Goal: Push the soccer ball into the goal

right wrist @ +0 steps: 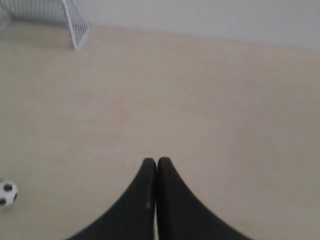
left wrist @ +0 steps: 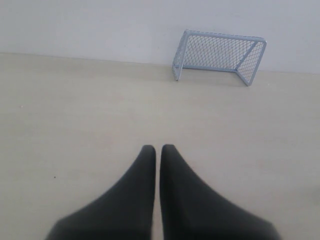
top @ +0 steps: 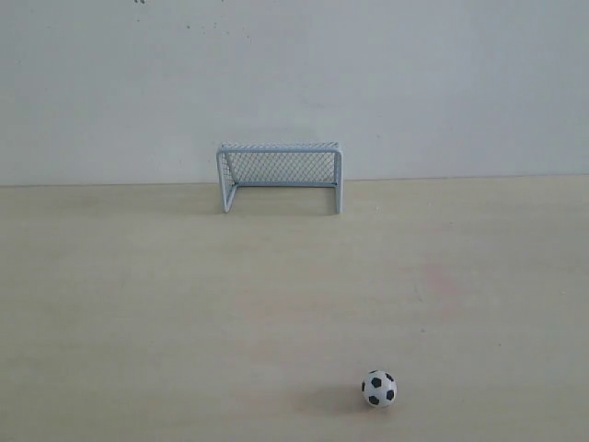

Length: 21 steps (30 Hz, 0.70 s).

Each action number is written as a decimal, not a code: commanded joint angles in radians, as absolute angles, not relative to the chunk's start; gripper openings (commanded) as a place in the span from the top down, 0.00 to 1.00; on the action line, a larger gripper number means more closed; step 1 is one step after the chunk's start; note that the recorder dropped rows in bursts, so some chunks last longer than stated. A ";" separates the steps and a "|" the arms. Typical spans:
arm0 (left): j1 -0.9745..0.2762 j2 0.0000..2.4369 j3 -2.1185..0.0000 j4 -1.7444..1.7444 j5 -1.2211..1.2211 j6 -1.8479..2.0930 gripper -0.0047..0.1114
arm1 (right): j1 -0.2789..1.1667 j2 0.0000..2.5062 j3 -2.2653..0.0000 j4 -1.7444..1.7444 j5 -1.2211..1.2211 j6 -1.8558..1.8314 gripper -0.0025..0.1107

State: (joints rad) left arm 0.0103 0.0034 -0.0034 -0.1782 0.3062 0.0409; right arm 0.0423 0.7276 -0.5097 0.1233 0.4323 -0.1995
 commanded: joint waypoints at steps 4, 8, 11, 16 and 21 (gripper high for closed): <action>0.013 0.000 0.000 -0.175 0.303 0.046 0.92 | 0.041 0.976 -0.551 0.231 0.435 -0.171 0.98; 0.013 0.000 0.000 -0.175 0.303 0.046 0.92 | 0.041 1.010 -0.551 0.396 0.358 -0.155 0.98; 0.013 0.000 0.000 -0.175 0.303 0.046 0.92 | 0.041 1.010 -0.551 0.409 0.332 -0.155 0.98; 0.013 0.000 0.000 -0.175 0.303 0.046 0.92 | 0.041 1.010 -0.551 0.409 0.313 -0.155 0.98; 0.013 0.000 0.000 -0.175 0.303 0.046 0.92 | 0.041 1.010 -0.551 0.475 0.260 -0.174 0.98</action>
State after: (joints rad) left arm 0.0103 0.0034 -0.0034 -0.1782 0.3062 0.0409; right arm 0.0423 1.0090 -0.5457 0.4393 0.2958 -0.1540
